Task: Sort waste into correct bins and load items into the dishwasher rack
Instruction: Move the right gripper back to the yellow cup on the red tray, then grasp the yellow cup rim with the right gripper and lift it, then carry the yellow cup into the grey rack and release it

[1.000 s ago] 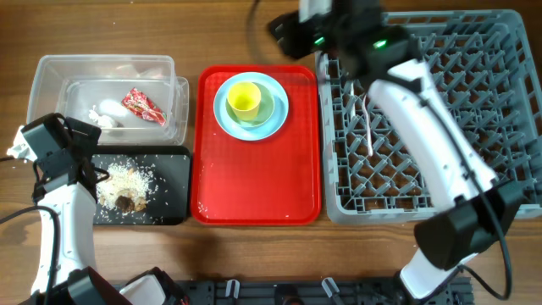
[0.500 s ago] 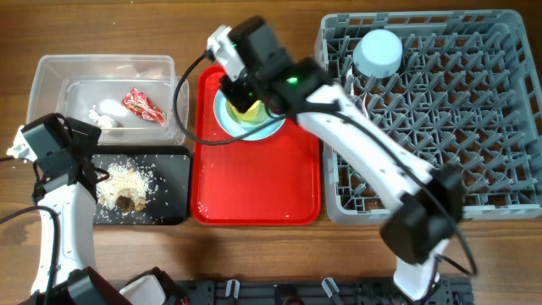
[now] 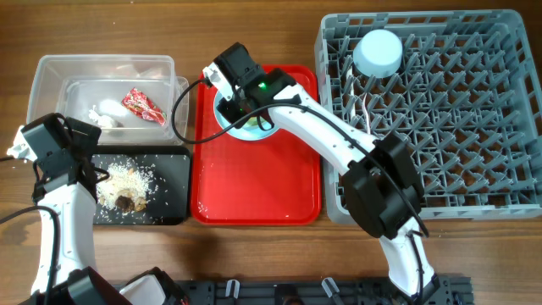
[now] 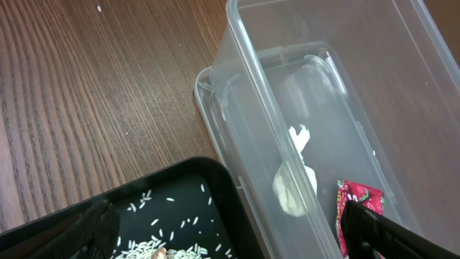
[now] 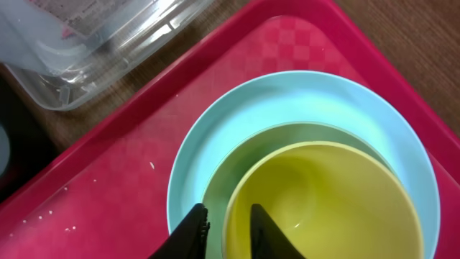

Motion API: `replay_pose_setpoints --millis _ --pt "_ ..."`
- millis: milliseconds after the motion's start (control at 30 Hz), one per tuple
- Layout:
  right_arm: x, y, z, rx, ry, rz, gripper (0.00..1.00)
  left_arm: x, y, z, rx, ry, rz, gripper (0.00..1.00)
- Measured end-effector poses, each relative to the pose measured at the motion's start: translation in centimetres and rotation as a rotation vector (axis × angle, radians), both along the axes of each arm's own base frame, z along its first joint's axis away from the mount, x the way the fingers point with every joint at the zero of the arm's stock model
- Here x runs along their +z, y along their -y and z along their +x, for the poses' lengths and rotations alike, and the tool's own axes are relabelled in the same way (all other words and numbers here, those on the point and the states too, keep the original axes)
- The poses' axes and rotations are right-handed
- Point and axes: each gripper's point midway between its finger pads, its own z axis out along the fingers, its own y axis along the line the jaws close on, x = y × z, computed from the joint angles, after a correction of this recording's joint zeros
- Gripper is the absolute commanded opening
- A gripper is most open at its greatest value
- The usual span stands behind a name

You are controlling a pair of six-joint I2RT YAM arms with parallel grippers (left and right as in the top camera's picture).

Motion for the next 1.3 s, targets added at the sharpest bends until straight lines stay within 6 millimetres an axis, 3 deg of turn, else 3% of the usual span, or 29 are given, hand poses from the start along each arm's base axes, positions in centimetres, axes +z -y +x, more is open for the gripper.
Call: replay_pose_setpoints --millis 233,533,633,733,867,933,1000,1100,1300 --pt "-0.3 0.3 -0.3 0.001 -0.012 -0.015 0.04 0.0 0.0 0.0 0.000 0.000 0.000 1.00" --pt "-0.1 0.3 -0.3 -0.012 -0.019 -0.009 0.04 0.0 0.0 0.0 0.000 0.000 0.000 1.00" --pt "2.1 0.3 -0.4 -0.017 -0.016 0.045 0.04 0.0 0.0 0.0 0.000 0.000 0.000 1.00" --pt "6.8 1.0 -0.1 -0.048 0.007 0.146 0.04 0.0 0.0 0.0 0.000 0.000 0.000 1.00" --pt "17.4 5.4 0.5 -0.123 0.070 0.352 0.04 0.0 0.0 0.0 0.000 0.000 0.000 1.00" --pt "21.3 8.0 0.6 -0.146 0.084 0.437 0.04 0.0 0.0 0.0 0.000 0.000 0.000 1.00" --pt "23.4 10.5 0.2 -0.154 0.050 0.504 0.04 0.0 0.0 0.0 0.000 0.000 0.000 1.00" --pt "24.0 13.0 -0.3 -0.151 -0.050 0.599 0.04 0.0 0.0 0.0 0.000 0.000 0.000 1.00" --pt "22.3 18.4 0.5 -0.188 -0.218 0.778 0.04 0.0 0.0 0.0 0.000 0.000 0.000 1.00"
